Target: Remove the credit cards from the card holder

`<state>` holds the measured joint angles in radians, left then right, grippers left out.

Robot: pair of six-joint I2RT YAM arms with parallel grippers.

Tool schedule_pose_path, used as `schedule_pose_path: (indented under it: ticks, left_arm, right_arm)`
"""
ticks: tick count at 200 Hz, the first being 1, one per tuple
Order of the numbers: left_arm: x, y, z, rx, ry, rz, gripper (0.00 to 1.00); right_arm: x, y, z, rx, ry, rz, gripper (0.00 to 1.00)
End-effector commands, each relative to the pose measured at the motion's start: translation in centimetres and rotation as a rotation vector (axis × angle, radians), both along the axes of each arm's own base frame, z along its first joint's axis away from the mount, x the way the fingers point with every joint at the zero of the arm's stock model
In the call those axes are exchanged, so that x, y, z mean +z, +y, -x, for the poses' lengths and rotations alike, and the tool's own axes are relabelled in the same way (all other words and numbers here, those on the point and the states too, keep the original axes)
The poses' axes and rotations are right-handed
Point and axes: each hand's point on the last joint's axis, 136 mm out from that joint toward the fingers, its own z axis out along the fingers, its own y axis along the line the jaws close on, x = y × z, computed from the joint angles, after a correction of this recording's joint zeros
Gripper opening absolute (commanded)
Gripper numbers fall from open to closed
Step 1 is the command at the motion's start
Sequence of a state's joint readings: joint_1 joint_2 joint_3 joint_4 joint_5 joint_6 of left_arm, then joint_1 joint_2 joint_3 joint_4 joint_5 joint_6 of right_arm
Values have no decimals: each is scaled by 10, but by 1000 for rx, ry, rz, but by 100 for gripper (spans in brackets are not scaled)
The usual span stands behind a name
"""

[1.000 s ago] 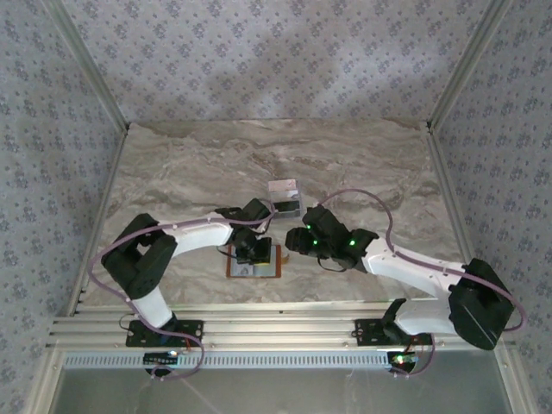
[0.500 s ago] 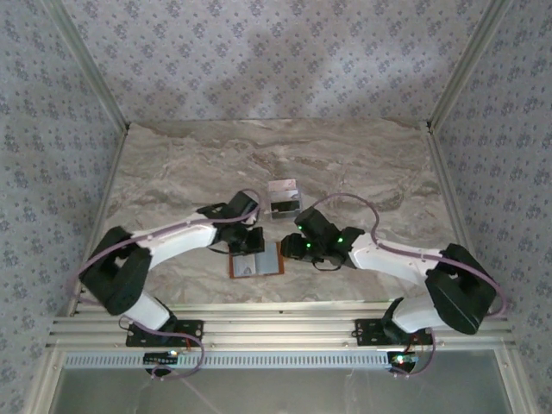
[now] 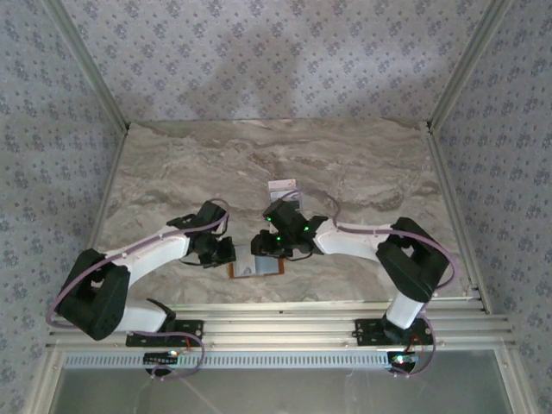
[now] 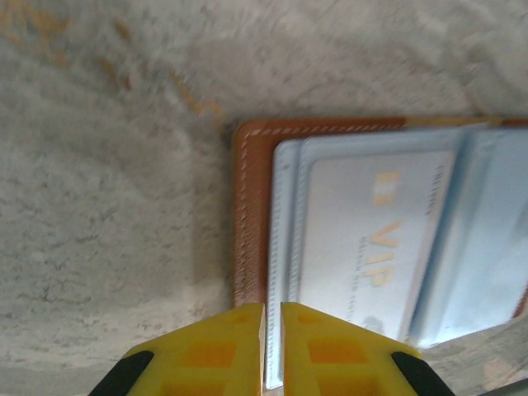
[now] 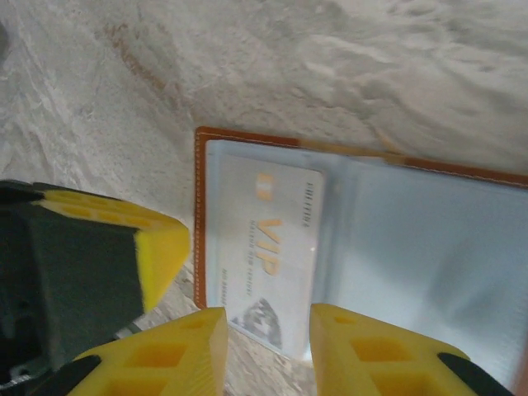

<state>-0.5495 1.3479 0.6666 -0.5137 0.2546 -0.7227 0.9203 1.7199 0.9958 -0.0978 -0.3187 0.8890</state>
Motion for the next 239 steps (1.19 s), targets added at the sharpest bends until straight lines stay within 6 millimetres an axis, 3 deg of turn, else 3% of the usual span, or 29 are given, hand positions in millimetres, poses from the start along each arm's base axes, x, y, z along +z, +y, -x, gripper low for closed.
schedule_pose_path:
  ticks: [1,63,128,239]
  left_arm:
    - [2,-3,1,-19,-1,24,14]
    - [5,-6,2,-51,17,28,12]
    - [9,-17,-1,-77,19,29,9]
    - [-24,-2,9,-109,110,-98,5]
  right_arm:
    - [0,15,5,56,25,-11,30]
    - [-26,11,3,72,48,83,25]
    - [-39,0,3,61,48,148,24]
    - [-48,10,10,80,102,76,21]
